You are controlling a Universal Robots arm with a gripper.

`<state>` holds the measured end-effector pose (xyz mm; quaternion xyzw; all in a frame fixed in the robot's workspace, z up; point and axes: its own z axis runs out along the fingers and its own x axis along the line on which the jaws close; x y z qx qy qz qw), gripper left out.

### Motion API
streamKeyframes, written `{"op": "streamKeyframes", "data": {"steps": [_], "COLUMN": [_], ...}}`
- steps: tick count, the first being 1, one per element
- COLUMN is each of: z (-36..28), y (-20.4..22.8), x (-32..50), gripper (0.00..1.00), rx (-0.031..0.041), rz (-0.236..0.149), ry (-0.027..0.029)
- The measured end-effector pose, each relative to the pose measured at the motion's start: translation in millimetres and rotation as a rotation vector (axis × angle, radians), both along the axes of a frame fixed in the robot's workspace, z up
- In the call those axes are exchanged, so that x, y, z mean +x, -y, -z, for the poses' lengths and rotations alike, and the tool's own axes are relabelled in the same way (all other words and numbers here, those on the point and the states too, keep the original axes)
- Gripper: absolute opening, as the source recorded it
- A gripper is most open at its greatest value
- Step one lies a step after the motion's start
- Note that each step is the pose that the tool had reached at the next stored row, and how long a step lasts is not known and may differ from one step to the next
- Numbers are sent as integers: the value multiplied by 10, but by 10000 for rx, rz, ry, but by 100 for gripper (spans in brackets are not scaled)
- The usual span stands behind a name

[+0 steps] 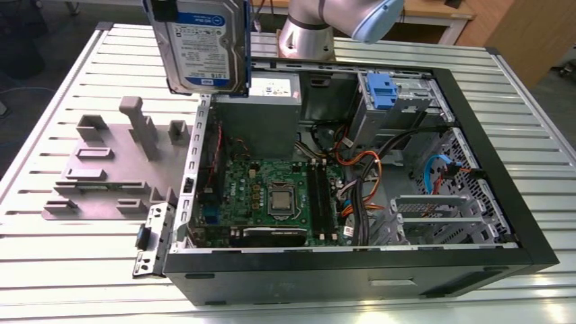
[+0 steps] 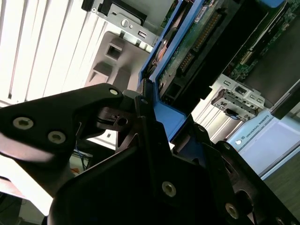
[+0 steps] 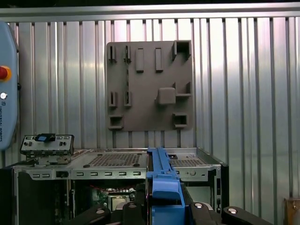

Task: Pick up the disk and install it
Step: 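Pick up the disk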

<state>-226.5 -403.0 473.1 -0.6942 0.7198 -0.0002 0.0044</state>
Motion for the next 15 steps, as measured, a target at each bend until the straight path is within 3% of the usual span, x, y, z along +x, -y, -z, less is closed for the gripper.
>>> {"op": "streamKeyframes", "data": {"steps": [15], "z": [0], "y": [35], "x": [128], "gripper": [36], "rx": [-18], "rz": [15], "ry": [0]}}
